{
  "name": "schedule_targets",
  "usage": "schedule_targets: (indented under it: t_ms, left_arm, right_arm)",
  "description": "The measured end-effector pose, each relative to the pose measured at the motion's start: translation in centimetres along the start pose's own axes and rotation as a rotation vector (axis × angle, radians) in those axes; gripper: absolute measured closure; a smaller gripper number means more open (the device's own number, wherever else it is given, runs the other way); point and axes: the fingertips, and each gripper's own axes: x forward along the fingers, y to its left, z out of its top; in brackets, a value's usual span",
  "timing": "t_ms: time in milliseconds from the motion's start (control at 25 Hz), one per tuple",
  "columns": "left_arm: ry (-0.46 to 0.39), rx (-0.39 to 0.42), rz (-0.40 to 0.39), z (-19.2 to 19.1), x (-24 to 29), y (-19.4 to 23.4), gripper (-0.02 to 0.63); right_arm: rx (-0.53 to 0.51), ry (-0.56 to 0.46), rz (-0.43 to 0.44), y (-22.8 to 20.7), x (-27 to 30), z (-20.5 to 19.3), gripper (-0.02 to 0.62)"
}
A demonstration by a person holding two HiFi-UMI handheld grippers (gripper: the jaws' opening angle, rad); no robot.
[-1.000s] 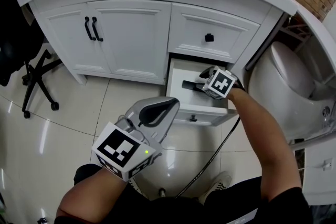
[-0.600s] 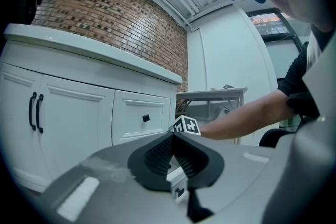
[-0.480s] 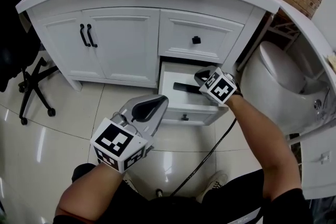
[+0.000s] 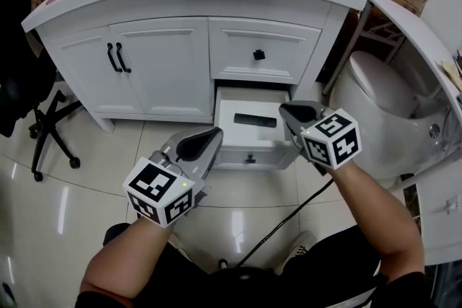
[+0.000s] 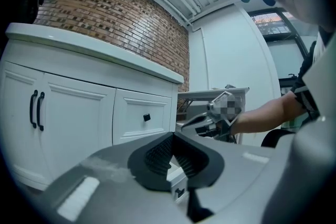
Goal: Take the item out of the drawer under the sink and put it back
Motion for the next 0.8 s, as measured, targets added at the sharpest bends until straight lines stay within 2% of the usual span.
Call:
schedule_targets:
  t_ms: [200,480,680,800]
  left_arm:
    - [-0.003,0.012,0.000,0.0,0.1,-0.3,0.600]
    - [0.002,0.022,-0.011,-0.2,0.3,-0.8,0.600]
    - [-0.007,0.033,-0.009,0.2,0.3,-0.8,0.600]
    - [-0.013,0.040,-0.010,0.5,0.3,-1.0,0.601]
  right_arm:
    - [0.082,-0.085,0.010,2.0,-4.4,1.7,0.588]
    - [0.097,-0.190,0.003,4.6,-8.2,2.6,0.588]
    - [0.151,-0.198,0.010,5.2,-8.5,0.7,0.588]
    - [0.145,-0.194,0.009,5.3,-8.5,0.3,0.588]
